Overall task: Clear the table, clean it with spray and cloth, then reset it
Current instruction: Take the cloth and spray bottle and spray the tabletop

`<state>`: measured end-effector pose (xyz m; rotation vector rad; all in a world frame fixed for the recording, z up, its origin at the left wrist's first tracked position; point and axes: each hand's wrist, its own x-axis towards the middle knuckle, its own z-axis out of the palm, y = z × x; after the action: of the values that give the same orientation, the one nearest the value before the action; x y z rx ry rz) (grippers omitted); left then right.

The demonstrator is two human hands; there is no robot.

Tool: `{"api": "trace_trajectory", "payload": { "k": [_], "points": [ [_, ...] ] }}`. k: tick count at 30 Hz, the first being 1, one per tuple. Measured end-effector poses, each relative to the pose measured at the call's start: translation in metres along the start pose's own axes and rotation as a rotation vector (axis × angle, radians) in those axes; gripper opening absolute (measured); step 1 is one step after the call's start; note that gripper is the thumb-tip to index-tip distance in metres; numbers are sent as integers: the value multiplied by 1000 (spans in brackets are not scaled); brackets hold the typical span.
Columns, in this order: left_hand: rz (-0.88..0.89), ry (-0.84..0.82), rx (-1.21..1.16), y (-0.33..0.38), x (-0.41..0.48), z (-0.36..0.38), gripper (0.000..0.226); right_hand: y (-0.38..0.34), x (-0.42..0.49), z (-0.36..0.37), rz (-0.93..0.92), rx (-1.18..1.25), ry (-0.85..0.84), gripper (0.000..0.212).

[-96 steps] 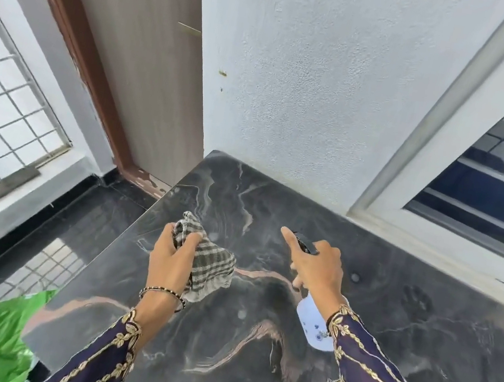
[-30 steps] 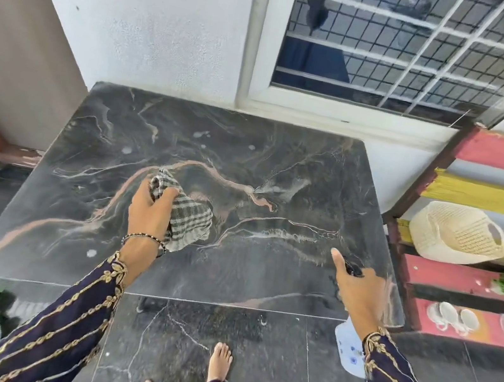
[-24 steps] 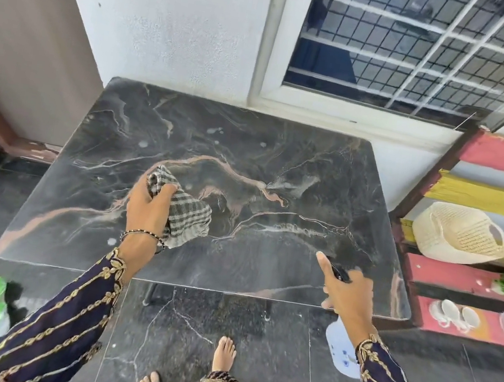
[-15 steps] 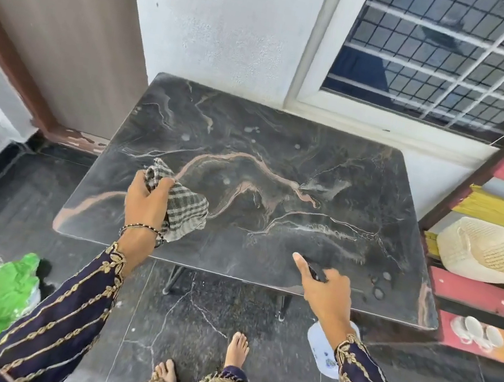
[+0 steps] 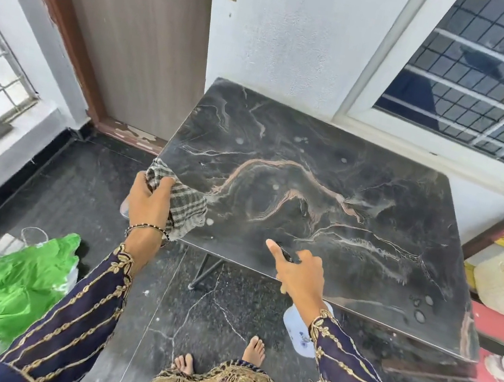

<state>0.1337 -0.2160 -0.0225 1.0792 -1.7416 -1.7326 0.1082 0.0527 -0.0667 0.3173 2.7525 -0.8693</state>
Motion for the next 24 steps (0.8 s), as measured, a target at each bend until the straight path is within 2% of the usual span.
{"api": "trace_trajectory", "payload": {
  "k": [2,5,7,11,15,19,21,24],
  "points": [
    [-2,15,6,0,4,-2,13,-9,2,4,-48,-12,-11,73],
    [-3,16,-3,1,8,0,15,-20,6,6,-68,3,-40,80],
    [13,8,-12,3,12,3,18,-25,11,1,-41,32,24,80],
    [8,-13,-17,7,19,15,19,-28,26,-17,-35,-97,155,76],
    [30,-66,-21,13,23,38,12,-27,46,-34,32,55,180,78],
    [58,-118,4,17,21,65,18,-28,60,-46,19,82,187,71],
    [57,-139,2,19,18,80,21,-27,69,-53,20,97,213,75],
    [54,-158,14,22,13,100,24,-21,81,-63,14,-57,251,78]
  ]
}}
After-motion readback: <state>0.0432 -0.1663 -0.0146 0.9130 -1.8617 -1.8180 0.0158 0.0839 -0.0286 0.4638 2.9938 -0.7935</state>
